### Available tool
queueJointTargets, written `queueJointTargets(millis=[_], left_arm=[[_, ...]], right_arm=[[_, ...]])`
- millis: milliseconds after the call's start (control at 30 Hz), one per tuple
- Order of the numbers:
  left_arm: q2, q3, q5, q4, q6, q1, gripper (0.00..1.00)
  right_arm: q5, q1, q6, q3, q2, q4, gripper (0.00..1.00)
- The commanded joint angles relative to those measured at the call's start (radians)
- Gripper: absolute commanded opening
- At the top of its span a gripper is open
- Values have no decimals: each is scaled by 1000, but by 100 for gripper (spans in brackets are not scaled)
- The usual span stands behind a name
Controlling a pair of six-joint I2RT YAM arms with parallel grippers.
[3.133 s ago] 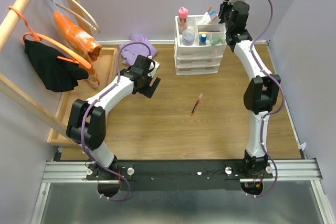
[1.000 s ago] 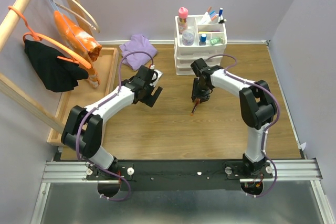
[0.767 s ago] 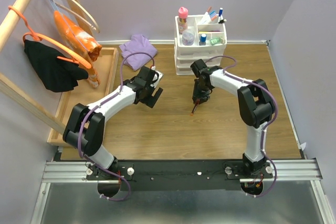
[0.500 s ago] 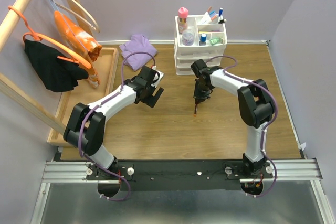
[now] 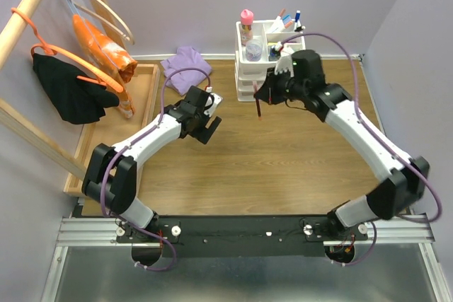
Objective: Sort the stationery into containers
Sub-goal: Pick up the pen from the center of the board, then place the pen in the storage box.
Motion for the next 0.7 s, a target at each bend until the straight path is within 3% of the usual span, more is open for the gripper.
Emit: queueJointTargets(millis=[0, 33, 200, 433, 667], left_arm=[[-53, 46, 122, -12, 60, -3, 99], [-54, 49, 130, -5, 77, -3, 99], [-53, 72, 132, -2, 113, -3, 99], [-37, 90, 132, 6, 108, -2, 99], [-31, 83, 130, 6, 80, -2, 99]], right_arm=[[-26, 0, -171, -21, -79, 408, 1], [67, -10, -178, 52, -32, 425, 1], [195, -104, -201, 197, 100, 632, 1], [324, -260, -155, 467, 324, 652, 1], [369, -326, -166, 583, 457, 684, 1]])
